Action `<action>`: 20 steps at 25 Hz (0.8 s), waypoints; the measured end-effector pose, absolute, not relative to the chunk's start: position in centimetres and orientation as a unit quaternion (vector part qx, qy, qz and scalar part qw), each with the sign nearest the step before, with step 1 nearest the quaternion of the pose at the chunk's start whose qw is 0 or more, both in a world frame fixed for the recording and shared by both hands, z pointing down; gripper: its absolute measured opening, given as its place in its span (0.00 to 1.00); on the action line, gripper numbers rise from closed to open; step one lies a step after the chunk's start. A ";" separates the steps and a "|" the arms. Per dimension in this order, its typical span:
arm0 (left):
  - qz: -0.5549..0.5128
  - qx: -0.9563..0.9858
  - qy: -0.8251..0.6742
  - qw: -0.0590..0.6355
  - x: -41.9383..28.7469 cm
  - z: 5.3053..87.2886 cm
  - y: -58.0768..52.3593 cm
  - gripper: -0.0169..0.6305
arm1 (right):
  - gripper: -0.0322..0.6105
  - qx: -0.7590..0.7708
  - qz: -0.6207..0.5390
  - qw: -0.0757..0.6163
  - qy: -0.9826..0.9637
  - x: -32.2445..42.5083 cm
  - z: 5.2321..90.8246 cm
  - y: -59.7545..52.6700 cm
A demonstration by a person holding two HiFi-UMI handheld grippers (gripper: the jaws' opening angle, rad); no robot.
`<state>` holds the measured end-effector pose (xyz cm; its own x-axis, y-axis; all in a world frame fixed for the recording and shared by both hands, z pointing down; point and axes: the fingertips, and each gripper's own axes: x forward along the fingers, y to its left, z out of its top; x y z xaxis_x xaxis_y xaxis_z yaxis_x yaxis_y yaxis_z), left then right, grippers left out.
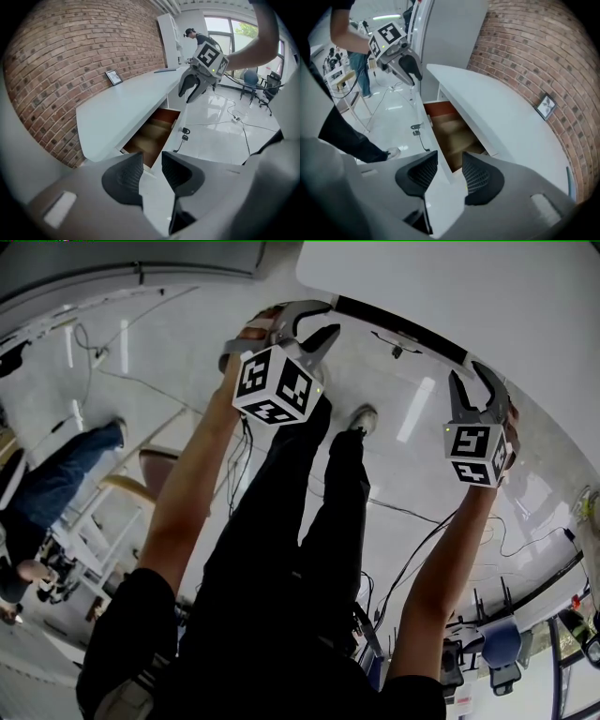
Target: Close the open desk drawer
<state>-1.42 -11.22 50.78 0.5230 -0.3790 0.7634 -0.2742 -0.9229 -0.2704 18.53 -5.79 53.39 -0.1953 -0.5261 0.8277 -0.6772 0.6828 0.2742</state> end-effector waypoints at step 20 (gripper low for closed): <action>-0.227 -0.912 0.332 -0.081 -0.7 43.8 -9.2 0.06 | 0.28 0.580 0.297 0.040 -0.757 16.7 51.0 -2.9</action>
